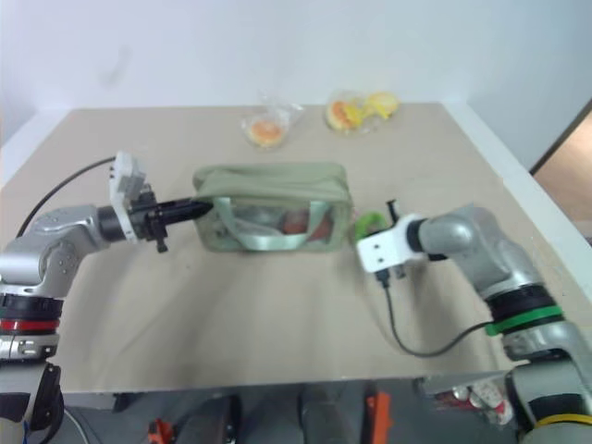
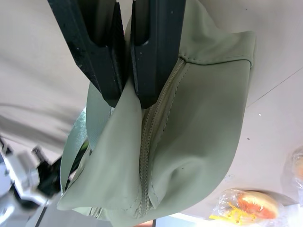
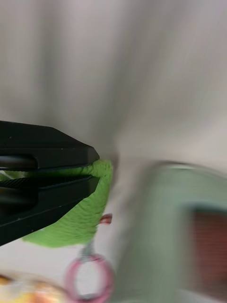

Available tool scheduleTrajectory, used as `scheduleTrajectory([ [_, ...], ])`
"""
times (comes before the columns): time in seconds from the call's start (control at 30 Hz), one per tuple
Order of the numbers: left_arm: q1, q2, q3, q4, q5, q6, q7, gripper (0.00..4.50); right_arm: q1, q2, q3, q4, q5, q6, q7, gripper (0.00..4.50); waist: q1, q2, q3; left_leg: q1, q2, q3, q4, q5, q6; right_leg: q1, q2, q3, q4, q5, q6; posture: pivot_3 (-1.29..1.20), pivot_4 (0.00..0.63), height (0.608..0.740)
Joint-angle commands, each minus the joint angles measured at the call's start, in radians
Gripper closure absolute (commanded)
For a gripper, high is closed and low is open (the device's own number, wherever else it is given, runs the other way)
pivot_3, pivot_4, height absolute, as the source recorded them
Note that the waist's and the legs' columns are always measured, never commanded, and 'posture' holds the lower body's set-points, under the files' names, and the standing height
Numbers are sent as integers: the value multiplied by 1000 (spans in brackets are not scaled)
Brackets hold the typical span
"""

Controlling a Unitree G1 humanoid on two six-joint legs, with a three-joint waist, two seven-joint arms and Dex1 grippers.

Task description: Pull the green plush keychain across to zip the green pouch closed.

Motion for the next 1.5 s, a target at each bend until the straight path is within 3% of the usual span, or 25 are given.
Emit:
scheduleTrajectory([
  [0.03, -12, -4, 2, -9, -5, 8, 0, 4500, -1, 50, 27, -48, -26, 4, -32, 4453, -1, -1, -1, 0, 0, 0, 0, 0, 0, 0, 0, 0, 0, 0, 0, 0, 150, 740],
  [0.4, 3, -3, 17, -28, -13, 25, 16, 4500, 64, 27, 58, -146, 37, 62, 186, 4453, -4, -4, -3, 10, 2, -2, -4, 0, 0, 9, 3, -1, 0, -3, -3, 0, 150, 740],
  [0.6, 18, -12, 29, -45, -30, 43, 44, 4500, 2, 33, -43, -94, 137, 200, 206, 4453, -3, -4, -3, 9, 2, -2, -4, 0, -1, 9, 2, -1, 0, -3, -3, 0, 150, 740],
  [0.77, 54, -12, 58, -74, -68, 96, 79, 4500, -29, -38, -234, -51, 404, 469, 324, 4453, 1, -4, -2, 9, 1, -2, -4, 0, -1, 9, 1, -1, 0, -3, -3, 0, 150, 740],
  [0.8, 57, -13, 68, -79, -83, 115, 90, 4500, -28, -52, -264, -45, 443, 529, 339, 3763, 2, -4, -2, 9, 0, -2, -4, 0, -1, 9, 0, -1, 0, -3, -3, 0, 150, 740],
  [0.9, 63, -10, 79, -91, -104, 143, 104, 4500, -19, -74, -304, -51, 511, 624, 362, 2751, 0, -4, -2, 9, 0, -2, -4, 0, 0, 9, 0, -1, -1, -3, -2, 0, 150, 740],
  [1.17, 65, 16, 130, -123, -197, 265, 120, 1784, 53, -128, -392, -121, 685, 842, 419, 39, -5, -4, -2, 8, 0, -2, -4, 0, 0, 8, 1, -2, -1, -3, -2, 0, 150, 740],
  [1.3, 83, 46, 175, -143, -223, 279, 130, 422, 99, -146, -441, -145, 762, 900, 427, 0, -5, -5, -1, 8, 0, -2, -4, -1, -1, 8, 0, -1, -1, -4, -2, 0, 150, 740],
  [1.5, 218, 87, 333, -193, -254, 262, 187, 422, 189, -143, -584, -218, 886, 1016, 357, 0, -7, -5, -1, 8, 1, -2, -6, -1, -1, 7, 0, -2, -1, -4, -2, 0, 150, 740],
])
